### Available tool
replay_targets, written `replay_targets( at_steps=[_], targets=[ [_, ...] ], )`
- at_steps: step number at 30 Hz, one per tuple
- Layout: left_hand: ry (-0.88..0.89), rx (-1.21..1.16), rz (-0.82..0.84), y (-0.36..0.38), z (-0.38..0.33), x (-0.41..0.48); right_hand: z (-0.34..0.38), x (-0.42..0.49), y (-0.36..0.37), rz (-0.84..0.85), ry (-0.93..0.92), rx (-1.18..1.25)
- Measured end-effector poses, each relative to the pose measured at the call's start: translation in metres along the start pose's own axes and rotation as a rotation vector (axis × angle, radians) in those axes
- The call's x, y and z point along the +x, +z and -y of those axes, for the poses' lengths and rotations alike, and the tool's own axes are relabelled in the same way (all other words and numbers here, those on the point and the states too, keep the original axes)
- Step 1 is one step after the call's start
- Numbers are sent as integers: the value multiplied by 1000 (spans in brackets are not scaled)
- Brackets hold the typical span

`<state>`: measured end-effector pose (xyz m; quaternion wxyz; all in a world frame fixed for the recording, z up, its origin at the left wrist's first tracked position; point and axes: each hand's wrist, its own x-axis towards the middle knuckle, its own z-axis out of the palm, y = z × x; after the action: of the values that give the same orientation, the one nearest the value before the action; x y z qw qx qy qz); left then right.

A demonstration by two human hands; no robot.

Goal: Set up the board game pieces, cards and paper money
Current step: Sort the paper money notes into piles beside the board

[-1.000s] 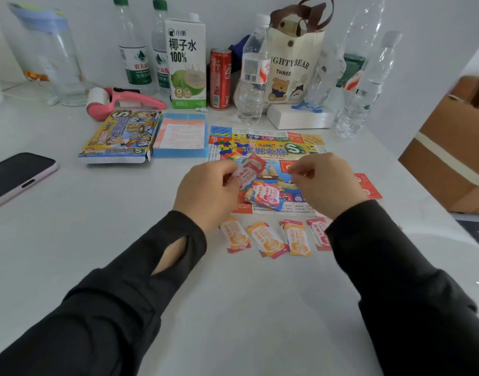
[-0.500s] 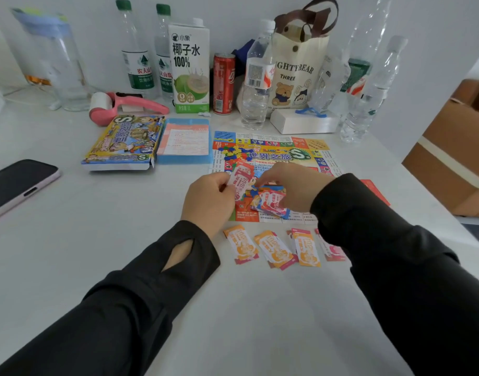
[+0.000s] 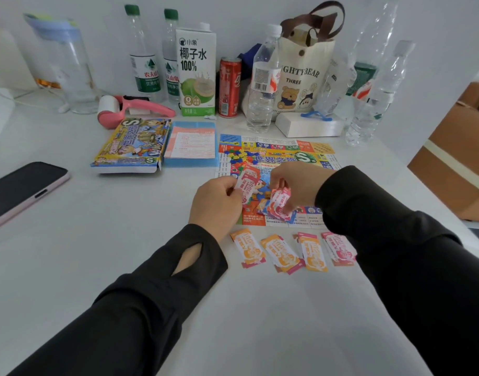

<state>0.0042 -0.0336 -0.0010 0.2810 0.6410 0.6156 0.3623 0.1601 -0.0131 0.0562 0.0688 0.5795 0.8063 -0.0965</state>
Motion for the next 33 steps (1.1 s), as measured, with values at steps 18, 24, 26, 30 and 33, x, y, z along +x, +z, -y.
replay_targets(
  at_steps=[18,24,26,30,33],
  targets=[
    [115,-24,16,-6,-14,-12,7,-27,-19,-255,-14,369],
    [230,-26,42,-6,-14,-16,10,-24,-7,-277,-4,303],
    [257,-69,25,-6,-15,-14,10,-24,-4,-312,5,327],
    [261,-159,-44,-7,-16,-10,3,-30,-2,-444,82,520],
    [234,-124,-96,-8,-11,-3,-9,-34,2,-440,226,789]
  ],
)
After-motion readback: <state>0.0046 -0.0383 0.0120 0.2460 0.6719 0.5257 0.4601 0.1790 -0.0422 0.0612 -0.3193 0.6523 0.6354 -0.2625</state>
